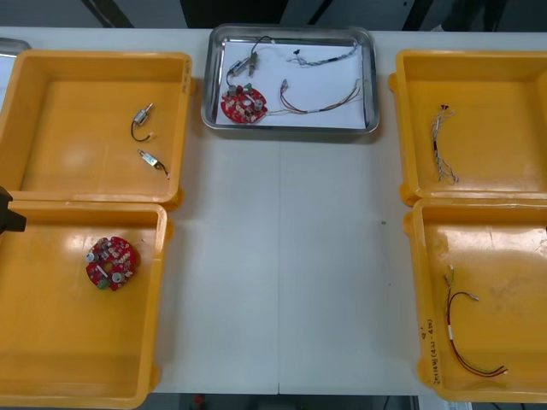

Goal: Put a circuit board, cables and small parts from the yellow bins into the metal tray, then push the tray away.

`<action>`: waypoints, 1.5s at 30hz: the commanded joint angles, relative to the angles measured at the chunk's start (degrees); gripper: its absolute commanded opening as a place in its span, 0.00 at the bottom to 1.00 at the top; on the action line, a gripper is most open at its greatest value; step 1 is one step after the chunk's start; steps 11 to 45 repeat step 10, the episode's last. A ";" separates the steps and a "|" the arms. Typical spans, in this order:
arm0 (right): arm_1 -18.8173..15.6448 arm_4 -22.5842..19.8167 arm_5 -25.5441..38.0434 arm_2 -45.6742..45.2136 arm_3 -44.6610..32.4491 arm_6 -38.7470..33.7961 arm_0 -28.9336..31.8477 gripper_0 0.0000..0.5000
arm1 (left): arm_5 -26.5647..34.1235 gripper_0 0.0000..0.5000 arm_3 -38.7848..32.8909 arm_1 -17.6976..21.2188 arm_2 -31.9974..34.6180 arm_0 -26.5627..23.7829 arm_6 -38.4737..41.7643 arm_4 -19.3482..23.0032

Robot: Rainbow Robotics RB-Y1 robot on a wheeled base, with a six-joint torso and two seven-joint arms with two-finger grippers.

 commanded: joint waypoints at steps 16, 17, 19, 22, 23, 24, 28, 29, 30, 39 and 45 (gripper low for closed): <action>-2.37 -0.48 0.15 -0.47 -0.23 -0.78 0.65 1.00 | 0.38 1.00 -1.63 2.36 1.96 1.12 -5.89 0.29; -2.37 -0.48 0.15 -0.47 -0.23 -0.78 0.65 1.00 | 0.38 1.00 -1.63 2.36 1.96 1.12 -5.89 0.29; -2.37 -0.48 0.15 -0.47 -0.23 -0.78 0.65 1.00 | 0.38 1.00 -1.63 2.36 1.96 1.12 -5.89 0.29; -2.37 -0.48 0.15 -0.47 -0.23 -0.78 0.65 1.00 | 0.38 1.00 -1.63 2.36 1.96 1.12 -5.89 0.29; -2.37 -0.48 0.15 -0.47 -0.23 -0.78 0.65 1.00 | 0.38 1.00 -1.63 2.36 1.96 1.12 -5.89 0.29; -2.37 -0.48 0.15 -0.47 -0.23 -0.78 0.65 1.00 | 0.38 1.00 -1.63 2.36 1.96 1.12 -5.89 0.29; -2.37 -0.48 0.15 -0.47 -0.23 -0.78 0.65 1.00 | 0.38 1.00 -1.63 2.36 1.96 1.12 -5.89 0.29; -2.37 -0.48 0.15 -0.47 -0.23 -0.78 0.65 1.00 | 0.38 1.00 -1.63 2.36 1.96 1.12 -5.89 0.29; -2.37 -0.48 0.15 -0.47 -0.23 -0.78 0.65 1.00 | 0.38 1.00 -1.63 2.36 1.96 1.12 -5.89 0.29; -2.37 -0.48 0.15 -0.47 -0.23 -0.78 0.65 1.00 | 0.38 1.00 -1.63 2.36 1.96 1.12 -5.89 0.29; -2.37 -0.48 0.15 -0.47 -0.23 -0.78 0.65 1.00 | 0.38 1.00 -1.63 2.36 1.96 1.12 -5.89 0.29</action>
